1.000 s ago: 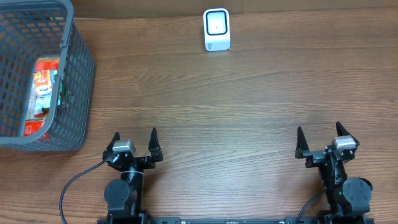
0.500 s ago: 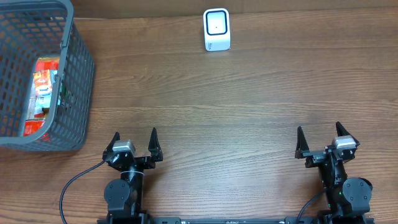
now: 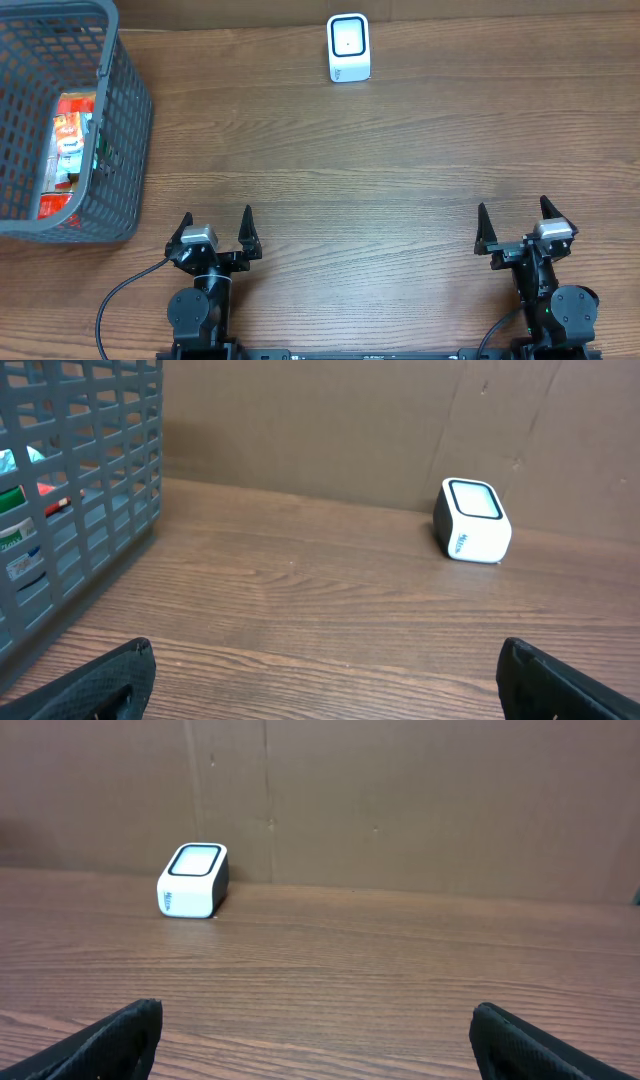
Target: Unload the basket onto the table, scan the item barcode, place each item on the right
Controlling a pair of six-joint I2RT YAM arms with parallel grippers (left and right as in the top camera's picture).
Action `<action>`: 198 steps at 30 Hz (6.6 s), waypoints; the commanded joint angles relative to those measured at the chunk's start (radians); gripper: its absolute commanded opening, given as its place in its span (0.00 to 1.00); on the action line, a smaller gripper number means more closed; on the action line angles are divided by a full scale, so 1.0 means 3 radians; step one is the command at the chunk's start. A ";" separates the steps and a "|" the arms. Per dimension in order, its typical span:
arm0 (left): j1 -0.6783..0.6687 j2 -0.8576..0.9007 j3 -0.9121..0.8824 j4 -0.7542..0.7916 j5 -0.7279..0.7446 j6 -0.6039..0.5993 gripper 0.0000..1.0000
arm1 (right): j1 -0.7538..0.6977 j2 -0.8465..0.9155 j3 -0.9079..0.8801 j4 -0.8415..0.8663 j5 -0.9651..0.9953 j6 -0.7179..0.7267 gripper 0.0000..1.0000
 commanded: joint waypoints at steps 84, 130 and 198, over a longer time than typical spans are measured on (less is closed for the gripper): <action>0.0029 -0.0023 0.0448 -0.0556 0.0675 -0.0415 1.00 | -0.0004 -0.0023 -0.0036 0.0020 0.0039 -0.0015 1.00; 0.0066 0.4556 0.5383 -0.4245 0.0970 0.0392 1.00 | -0.0004 -0.0023 -0.0036 0.0020 0.0041 -0.0014 1.00; 0.2200 0.7305 0.6320 -0.2908 0.0923 0.1551 1.00 | -0.0004 -0.0023 -0.0036 0.0020 0.0041 -0.0015 1.00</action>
